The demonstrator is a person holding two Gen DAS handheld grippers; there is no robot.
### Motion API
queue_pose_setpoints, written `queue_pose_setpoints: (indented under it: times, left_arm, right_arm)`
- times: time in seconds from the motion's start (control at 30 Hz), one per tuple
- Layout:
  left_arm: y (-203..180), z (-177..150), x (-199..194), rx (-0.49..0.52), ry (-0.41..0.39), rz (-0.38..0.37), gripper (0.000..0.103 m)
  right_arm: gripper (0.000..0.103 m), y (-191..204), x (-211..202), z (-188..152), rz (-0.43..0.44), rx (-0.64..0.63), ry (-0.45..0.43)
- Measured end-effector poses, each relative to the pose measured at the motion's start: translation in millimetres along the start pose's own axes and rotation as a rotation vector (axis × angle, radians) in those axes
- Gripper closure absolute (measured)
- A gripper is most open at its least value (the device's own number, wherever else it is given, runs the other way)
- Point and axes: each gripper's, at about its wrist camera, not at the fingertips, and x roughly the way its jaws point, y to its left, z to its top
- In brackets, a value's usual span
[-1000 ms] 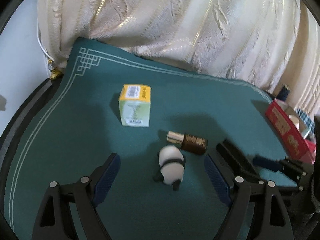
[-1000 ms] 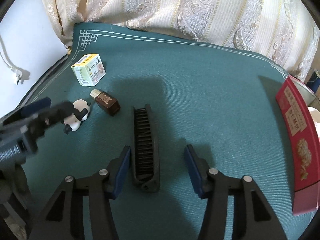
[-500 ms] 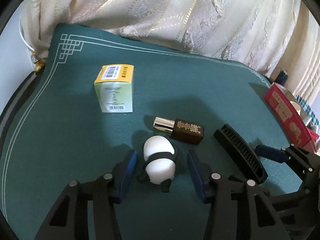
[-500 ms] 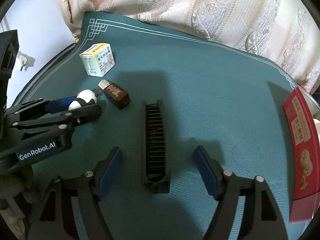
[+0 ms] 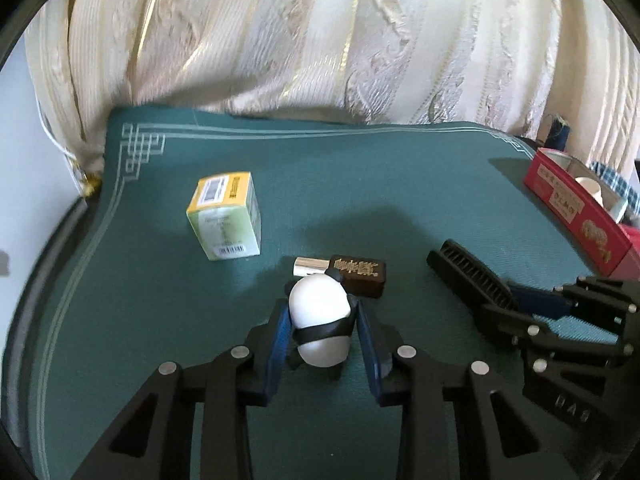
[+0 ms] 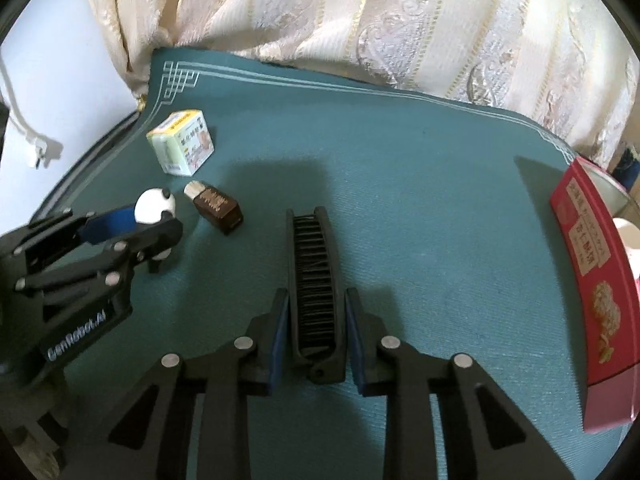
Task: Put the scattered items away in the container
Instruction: 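Close the left gripper on the panda figure while the right gripper grasps the black brush, then carry the panda figure and black brush over the tin box with both grippers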
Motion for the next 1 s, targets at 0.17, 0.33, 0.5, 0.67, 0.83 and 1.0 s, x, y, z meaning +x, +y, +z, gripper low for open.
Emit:
queue_pose_setpoints:
  times: [0.17,0.33,0.5,0.67,0.83,1.0]
  left_arm:
    - [-3.9,1.0,-5.0,0.022,-0.020,0.016,0.068]
    - [-15.3,7.5,-14.1,0.046,-0.059,0.045,0.068]
    - [-26.1,11.5,-23.9,0.076,-0.089,0.071,0.068]
    - [-35.4,14.4,-31.7,0.098,-0.109,0.087,0.068]
    - [-48.6,19.2,-41.0,0.123,-0.131,0.095,0.068]
    - [-68.1,25.0,-49.3,0.154,-0.154,0.089,0.068]
  right_arm:
    - [0.074,-3.0,-10.2,0.5,0.004,0.025,-0.053]
    - [0.074,-13.1,-21.4,-1.0,-0.007,0.052,-0.087]
    - [0.074,-25.4,-35.1,-0.3,-0.025,0.086,-0.128]
    - [0.074,-31.0,-46.2,0.2,-0.036,0.103,-0.162]
    - [0.074,-34.7,-63.1,1.3,-0.061,0.107,-0.217]
    - [0.074,-48.8,-76.7,-1.7,-0.072,0.136,-0.248]
